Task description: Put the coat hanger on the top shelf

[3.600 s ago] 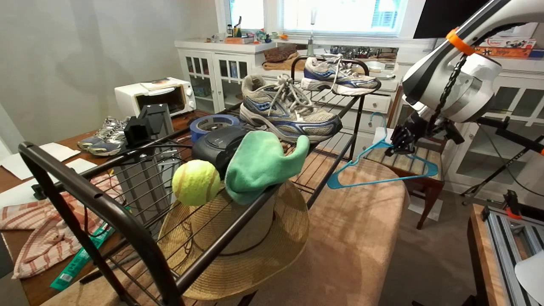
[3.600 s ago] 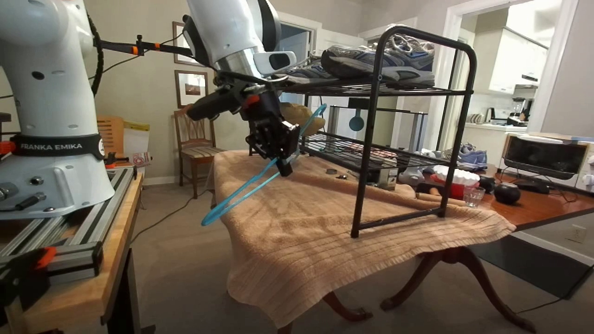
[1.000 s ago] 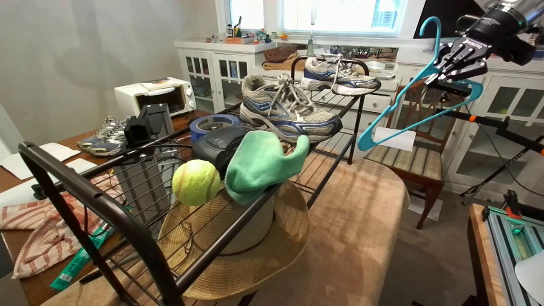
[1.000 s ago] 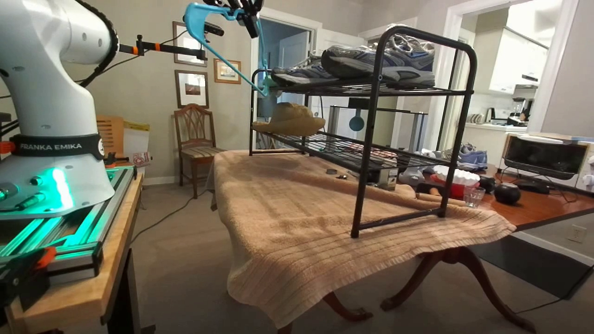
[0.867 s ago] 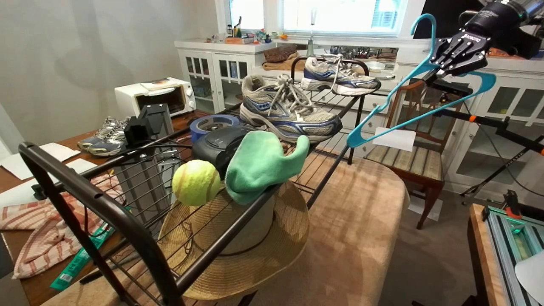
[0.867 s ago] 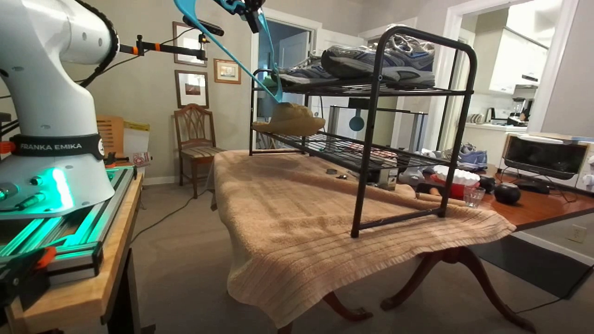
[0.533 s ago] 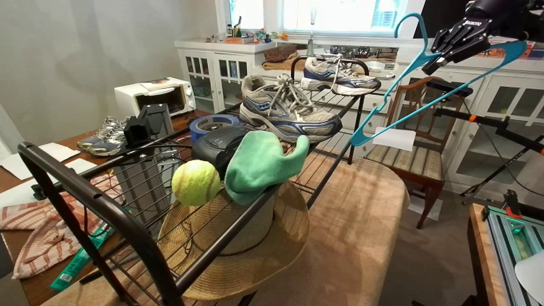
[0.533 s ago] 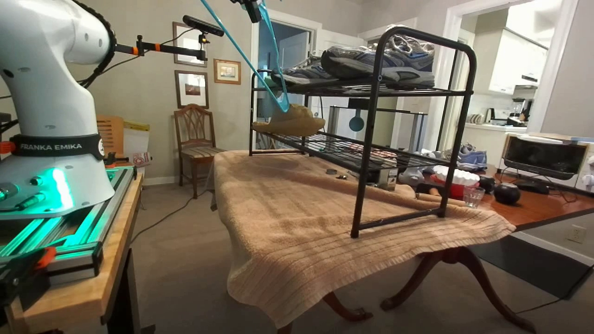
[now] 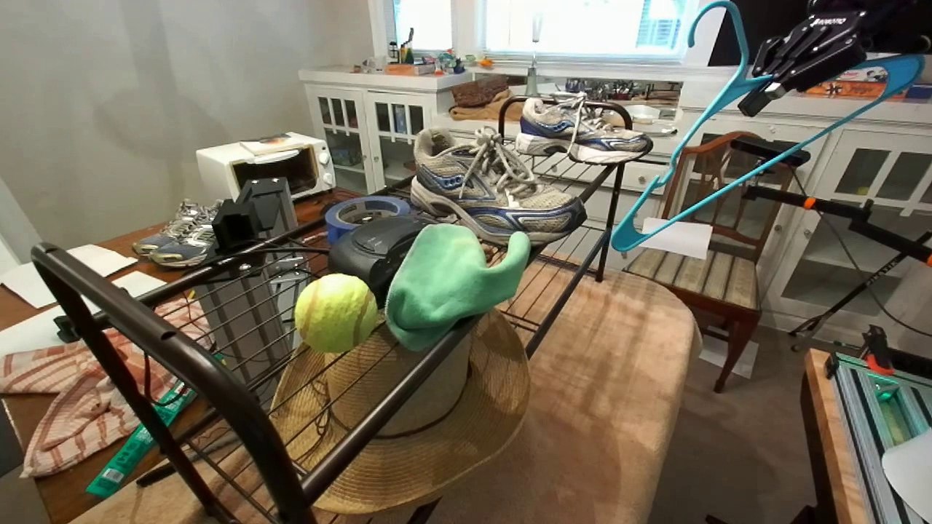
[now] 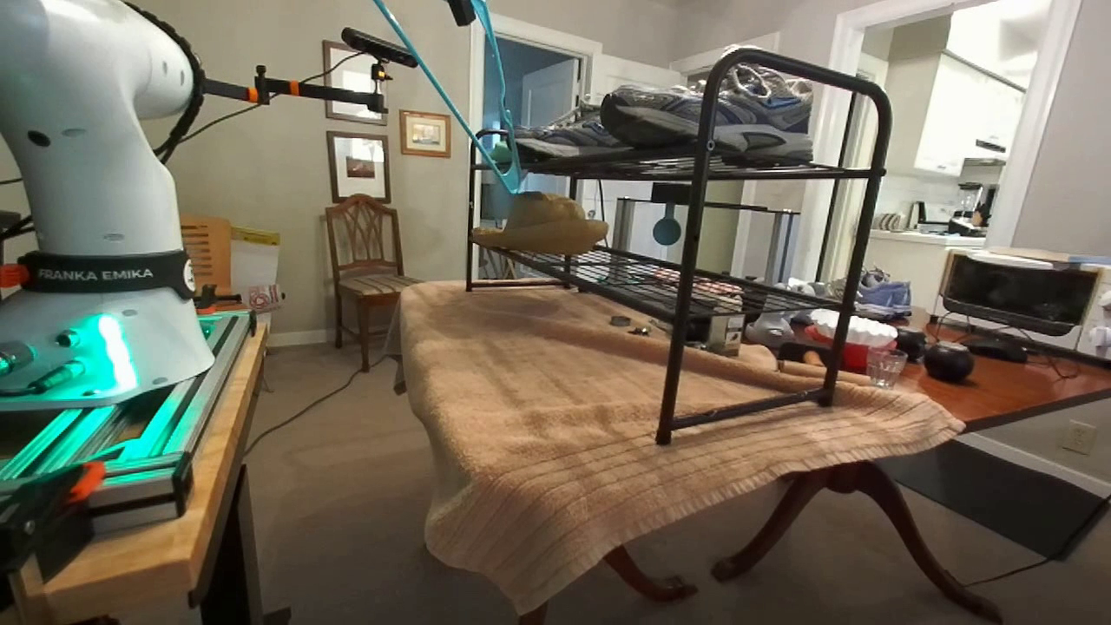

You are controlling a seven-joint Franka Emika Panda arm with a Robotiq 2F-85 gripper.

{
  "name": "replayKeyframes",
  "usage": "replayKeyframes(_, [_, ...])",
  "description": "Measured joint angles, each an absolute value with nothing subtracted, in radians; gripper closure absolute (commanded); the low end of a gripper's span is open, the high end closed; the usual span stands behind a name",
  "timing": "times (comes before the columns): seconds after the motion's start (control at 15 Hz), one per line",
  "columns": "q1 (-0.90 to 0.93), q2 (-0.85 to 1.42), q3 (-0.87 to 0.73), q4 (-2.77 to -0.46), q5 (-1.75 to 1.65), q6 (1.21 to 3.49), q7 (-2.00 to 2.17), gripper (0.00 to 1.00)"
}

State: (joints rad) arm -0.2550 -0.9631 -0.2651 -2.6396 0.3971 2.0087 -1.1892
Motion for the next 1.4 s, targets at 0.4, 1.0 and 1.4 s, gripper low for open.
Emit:
replayKeyframes(0.4, [-0.174, -0.991, -0.378, -2.593, 0.383, 1.941, -1.159, 0.99])
replayKeyframes(1.0, [-0.142, -0.991, -0.507, -2.513, 0.467, 1.932, -1.01, 0.99])
replayKeyframes(1.4, [-0.125, -0.958, -0.43, -2.569, 0.539, 2.306, -0.851, 0.99])
